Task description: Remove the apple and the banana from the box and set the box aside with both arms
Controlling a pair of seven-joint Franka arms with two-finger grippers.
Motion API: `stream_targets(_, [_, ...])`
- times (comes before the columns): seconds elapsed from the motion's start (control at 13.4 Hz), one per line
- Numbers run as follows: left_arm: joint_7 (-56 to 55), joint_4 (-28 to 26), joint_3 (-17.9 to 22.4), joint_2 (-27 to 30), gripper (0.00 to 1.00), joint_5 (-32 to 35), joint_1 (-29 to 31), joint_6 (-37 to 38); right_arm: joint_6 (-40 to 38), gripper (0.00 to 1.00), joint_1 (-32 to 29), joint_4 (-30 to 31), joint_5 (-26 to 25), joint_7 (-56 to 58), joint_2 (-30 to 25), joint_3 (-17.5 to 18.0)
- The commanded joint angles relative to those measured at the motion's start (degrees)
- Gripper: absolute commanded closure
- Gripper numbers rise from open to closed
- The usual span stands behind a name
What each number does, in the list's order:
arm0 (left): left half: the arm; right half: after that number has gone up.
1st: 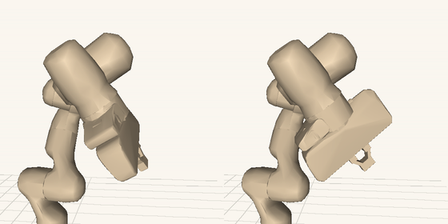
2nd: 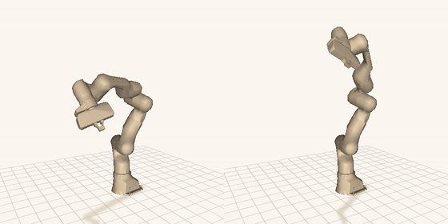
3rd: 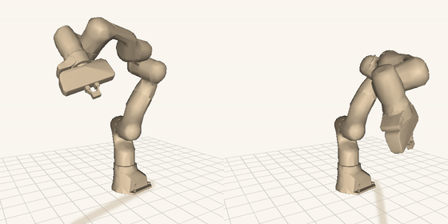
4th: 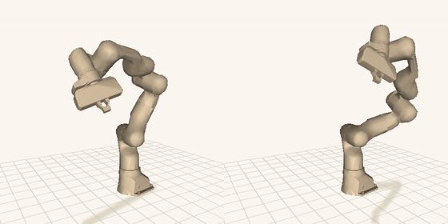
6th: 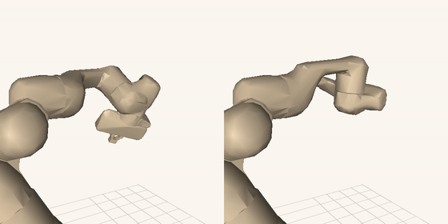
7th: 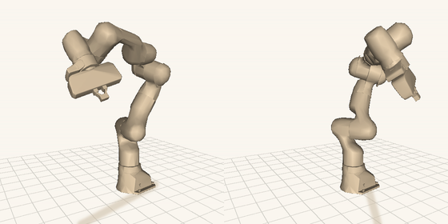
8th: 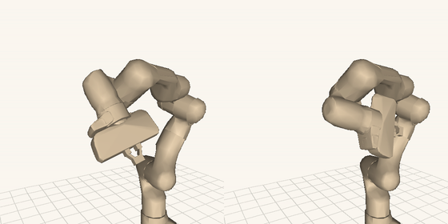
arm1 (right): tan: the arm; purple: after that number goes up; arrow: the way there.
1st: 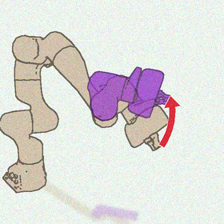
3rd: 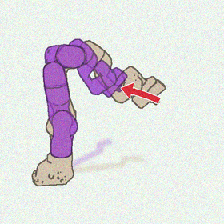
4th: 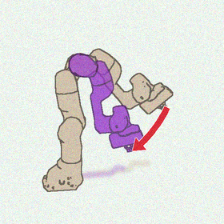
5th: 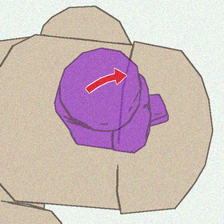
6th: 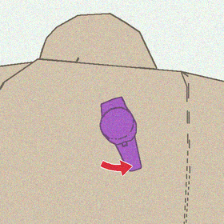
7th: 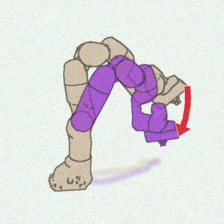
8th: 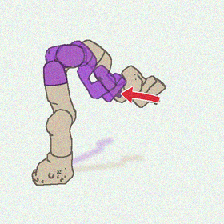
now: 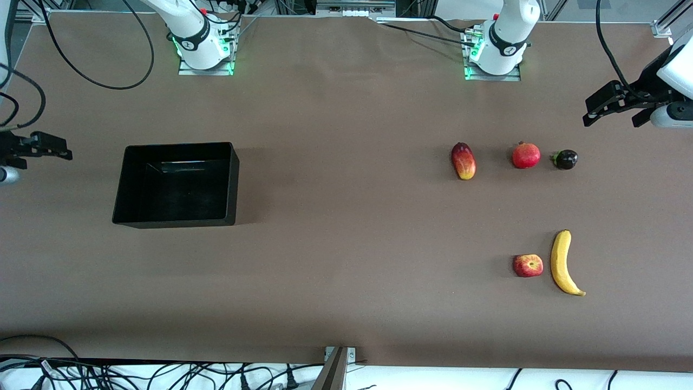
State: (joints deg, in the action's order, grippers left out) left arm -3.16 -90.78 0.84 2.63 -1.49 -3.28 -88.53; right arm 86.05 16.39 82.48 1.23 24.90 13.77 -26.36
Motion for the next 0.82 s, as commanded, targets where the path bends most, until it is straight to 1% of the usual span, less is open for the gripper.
stream_targets(0.0, [0.0, 1.0, 0.9, 0.4, 0.0, -0.5, -0.8, 1.4, -3.2, 0.0, 3.5, -2.7, -1.8, -2.9, 0.4, -0.4])
stream_targets(0.07, [-0.1, 1.0, 0.9, 0.4, 0.0, -0.6, -0.8, 1.4, -3.0, 0.0, 2.9, -1.9, -2.0, -3.1, -0.9, 0.3])
stream_targets(0.15, [-0.1, 1.0, 0.9, 0.4, 0.0, -0.6, -0.8, 1.4, -2.1, 0.0, 0.8, 0.0, -2.3, -4.4, -2.1, 3.0])
stream_targets(0.22, [-0.1, 1.2, 0.9, 0.4, 0.0, -0.7, -0.8, 1.4, -1.9, 0.0, -4.7, 1.1, -2.6, -6.7, -3.6, 8.7])
stream_targets(0.3, [-0.1, 1.3, 0.9, 0.4, 0.0, -0.7, -0.8, 1.4, -0.7, 0.0, -11.2, 3.3, -3.1, -8.1, -5.1, 15.9])
stream_targets(0.37, [-0.1, 1.3, 0.9, 0.4, 0.0, -0.7, -0.8, 1.4, 2.3, 0.0, -15.5, 7.7, -4.0, -10.2, -8.5, 21.1])
stream_targets(0.45, [-0.1, 1.3, 0.9, 0.4, 0.0, -0.7, -0.8, 1.4, 7.6, 0.0, -19.1, 13.8, -4.3, -12.5, -12.2, 25.2])
stream_targets(0.52, [-0.1, 1.3, 0.9, 0.4, 0.0, -0.6, -0.8, 1.4, 12.5, 0.0, -21.1, 18.4, -4.4, -12.9, -15.1, 28.0])
stream_targets(0.74, [-0.2, 1.3, 0.9, 0.4, 0.0, -0.6, -0.8, 1.4, 12.4, 0.0, -21.6, 17.7, -3.9, -12.8, -15.4, 28.1])
